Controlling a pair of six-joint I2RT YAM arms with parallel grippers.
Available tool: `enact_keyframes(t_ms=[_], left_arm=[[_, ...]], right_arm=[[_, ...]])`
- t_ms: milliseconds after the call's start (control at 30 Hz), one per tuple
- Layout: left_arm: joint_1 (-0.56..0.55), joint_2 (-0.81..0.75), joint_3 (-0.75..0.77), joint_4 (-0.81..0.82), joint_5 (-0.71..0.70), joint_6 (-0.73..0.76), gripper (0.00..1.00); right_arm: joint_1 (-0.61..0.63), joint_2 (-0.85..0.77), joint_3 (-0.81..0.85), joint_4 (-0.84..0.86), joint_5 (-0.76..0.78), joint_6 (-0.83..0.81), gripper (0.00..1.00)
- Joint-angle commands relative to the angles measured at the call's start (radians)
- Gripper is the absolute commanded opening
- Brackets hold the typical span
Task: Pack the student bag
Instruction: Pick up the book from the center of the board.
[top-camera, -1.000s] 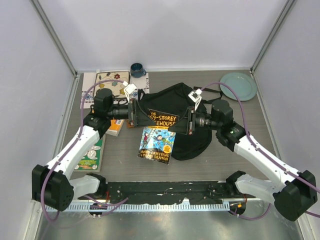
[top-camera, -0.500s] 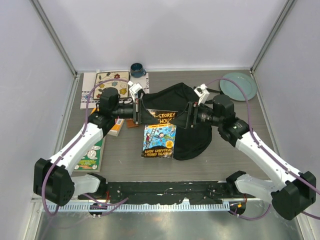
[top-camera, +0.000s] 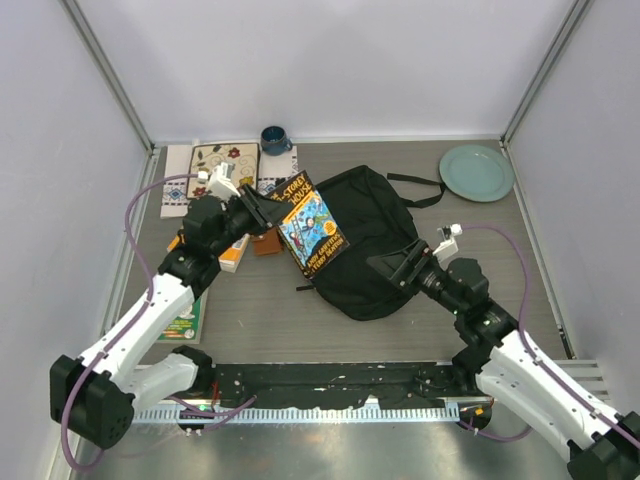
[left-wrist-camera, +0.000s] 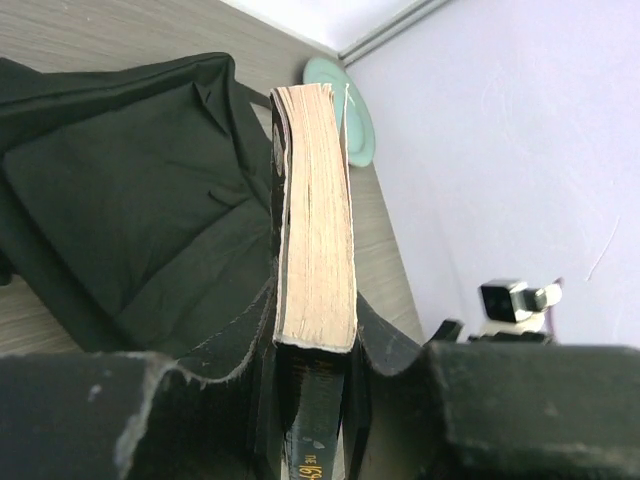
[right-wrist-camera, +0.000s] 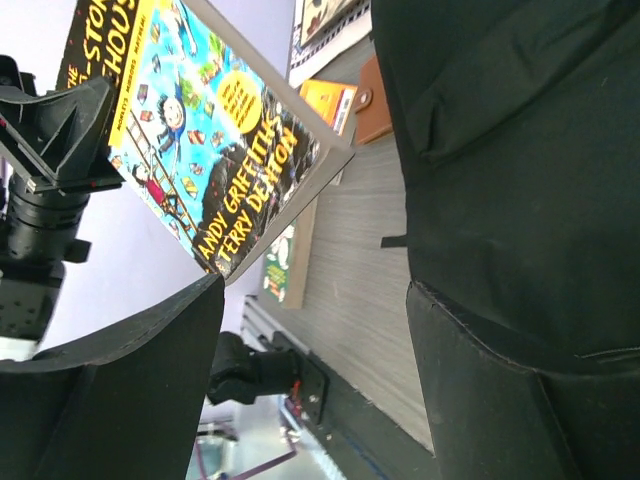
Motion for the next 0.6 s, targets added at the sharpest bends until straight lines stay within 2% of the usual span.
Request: enact_keyframes(t_ms=[0,133,267,400,567], left_arm=[[-0.079,0.026,-0.018,0.243,-0.141,-0.130,0.00],[-0.194,0.046,-0.023,0.306,-0.235,-0.101,0.00],[-0.237,0.052,-0.036,0.378,-0.286,-0.116,0.00],[-0.259,0.042,-0.043,0.396,-0.330,-0.109,0.00],[-0.259,0.017,-0.070,0.430,-0.376,-0.126,0.00]], right_arm=[[0.063,0.051,-0.068,0.350,0.047,0.221,0.79],[0.140,0.166,-0.088,0.548,0.085,0.294,0.79],[0.194,0.267,-0.094,0.676,0.142,0.352,0.80],[0.208,0.320,-0.130,0.760,0.165,0.406,0.80],[0.212,0.295,-0.151,0.751,0.187,0.409,0.80]])
